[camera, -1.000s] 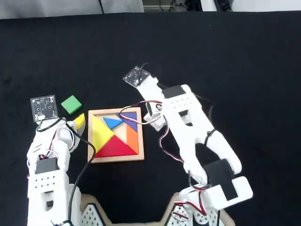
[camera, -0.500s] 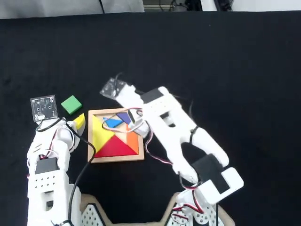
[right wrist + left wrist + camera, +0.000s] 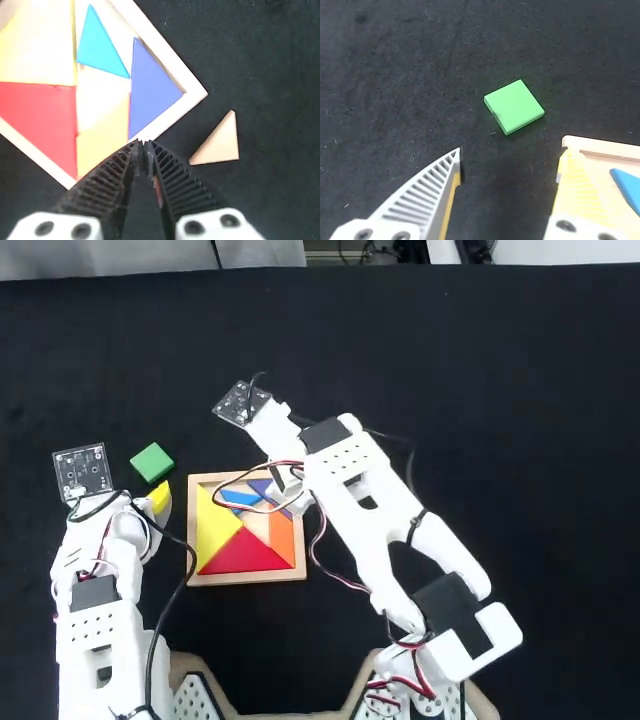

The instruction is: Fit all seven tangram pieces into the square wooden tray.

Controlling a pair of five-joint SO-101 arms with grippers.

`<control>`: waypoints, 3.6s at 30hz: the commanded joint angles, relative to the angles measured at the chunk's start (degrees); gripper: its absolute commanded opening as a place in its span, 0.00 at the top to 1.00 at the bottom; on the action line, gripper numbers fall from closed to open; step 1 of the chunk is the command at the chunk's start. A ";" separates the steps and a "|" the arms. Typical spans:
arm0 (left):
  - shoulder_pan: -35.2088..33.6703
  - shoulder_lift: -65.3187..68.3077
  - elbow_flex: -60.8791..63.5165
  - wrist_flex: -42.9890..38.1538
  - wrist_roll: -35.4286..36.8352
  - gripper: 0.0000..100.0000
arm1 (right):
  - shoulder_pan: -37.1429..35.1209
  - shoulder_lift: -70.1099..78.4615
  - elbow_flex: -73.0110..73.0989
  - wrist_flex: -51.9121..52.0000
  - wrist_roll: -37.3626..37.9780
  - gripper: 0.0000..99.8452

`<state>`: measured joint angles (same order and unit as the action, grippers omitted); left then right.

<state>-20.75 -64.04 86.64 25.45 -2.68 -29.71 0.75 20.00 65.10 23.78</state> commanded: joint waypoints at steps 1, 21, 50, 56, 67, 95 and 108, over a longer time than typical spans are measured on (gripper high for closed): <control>-0.22 -0.70 -0.40 -0.79 -0.18 0.70 | -2.73 -0.75 0.04 -1.58 -0.44 0.99; -0.40 -0.70 -0.48 -0.62 -0.09 0.70 | -5.19 6.46 0.48 -9.23 -0.53 0.99; -0.66 -0.70 -0.48 -0.62 -0.09 0.70 | -0.97 16.48 -10.24 1.67 -0.09 0.99; -0.66 -0.70 -0.48 -0.62 -0.09 0.70 | 0.18 13.41 -8.66 3.16 -0.09 0.99; -0.75 -0.70 -0.48 -0.70 -0.09 0.70 | -5.89 6.99 -4.97 -6.07 -0.53 0.99; -0.75 -0.70 -0.48 -0.62 -0.09 0.70 | -6.15 20.70 -12.35 0.53 -0.53 0.99; -0.75 -0.70 -0.57 -0.62 -0.09 0.70 | -6.33 15.43 -12.09 0.00 -0.53 0.99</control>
<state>-20.75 -64.04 86.64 25.45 -2.68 -35.52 19.38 8.48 67.12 23.69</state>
